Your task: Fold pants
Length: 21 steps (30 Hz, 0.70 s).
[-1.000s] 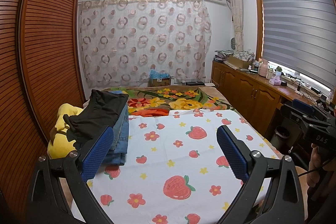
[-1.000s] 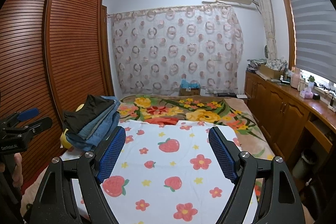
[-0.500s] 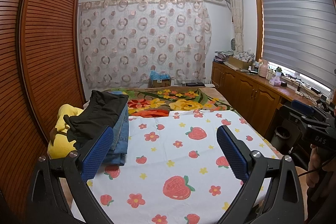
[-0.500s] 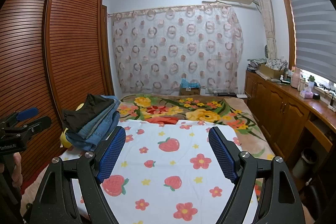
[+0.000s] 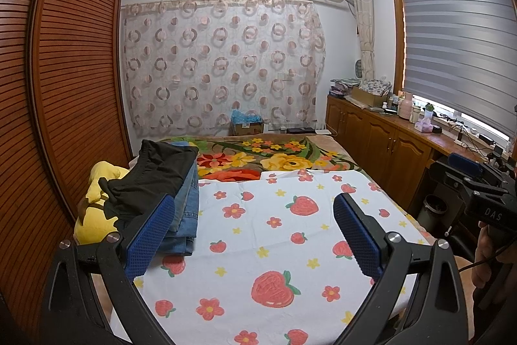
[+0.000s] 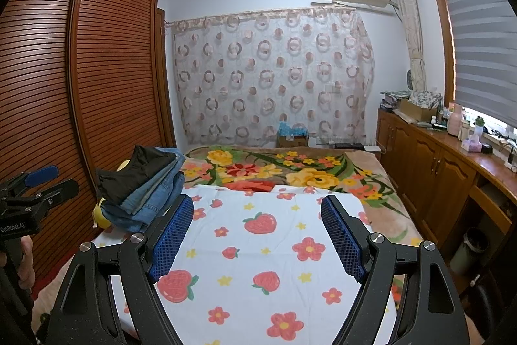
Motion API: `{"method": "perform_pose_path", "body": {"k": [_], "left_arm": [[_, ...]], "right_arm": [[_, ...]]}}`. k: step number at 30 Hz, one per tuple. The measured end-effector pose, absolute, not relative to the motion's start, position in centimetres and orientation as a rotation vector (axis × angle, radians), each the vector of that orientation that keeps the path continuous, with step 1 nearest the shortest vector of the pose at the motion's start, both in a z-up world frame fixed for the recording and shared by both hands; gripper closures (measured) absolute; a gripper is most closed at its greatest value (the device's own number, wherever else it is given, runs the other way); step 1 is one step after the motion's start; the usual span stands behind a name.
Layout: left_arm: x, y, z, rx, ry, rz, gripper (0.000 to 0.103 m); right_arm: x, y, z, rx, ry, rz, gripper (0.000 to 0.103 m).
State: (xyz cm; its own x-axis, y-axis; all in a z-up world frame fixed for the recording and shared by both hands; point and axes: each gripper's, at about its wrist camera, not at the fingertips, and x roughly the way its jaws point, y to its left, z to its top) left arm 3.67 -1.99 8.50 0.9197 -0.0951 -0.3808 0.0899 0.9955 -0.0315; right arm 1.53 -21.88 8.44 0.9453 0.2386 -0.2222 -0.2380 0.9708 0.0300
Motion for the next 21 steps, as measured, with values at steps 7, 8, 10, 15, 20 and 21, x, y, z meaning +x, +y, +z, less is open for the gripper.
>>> {"method": "perform_pose_path", "body": {"k": [7,8,10,15,20,21], "left_arm": [[3.65,-1.97,8.48,-0.014,0.392,-0.095,0.004],[3.69,-2.03,8.44,-0.013,0.392,-0.096,0.004],[3.59,-1.98,8.48,-0.013,0.391,-0.095,0.004],[3.61,-2.03,8.43,-0.013,0.391,-0.095,0.004],[3.64,-2.05,8.41,-0.012,0.390,-0.098,0.004],[3.65,-1.89,8.38,-0.014,0.389,-0.099,0.004]], "right_arm": [[1.52,-21.90,8.45,0.003,0.226,0.243,0.020],[1.52,-21.91,8.45,0.003,0.226,0.244,0.020],[1.52,-21.90,8.45,0.003,0.227,0.243,0.020],[1.53,-21.90,8.42,0.002,0.226,0.243,0.020],[1.59,-21.87,8.40,0.004,0.225,0.242,0.020],[1.56,-21.86,8.38,0.004,0.225,0.241,0.020]]}}
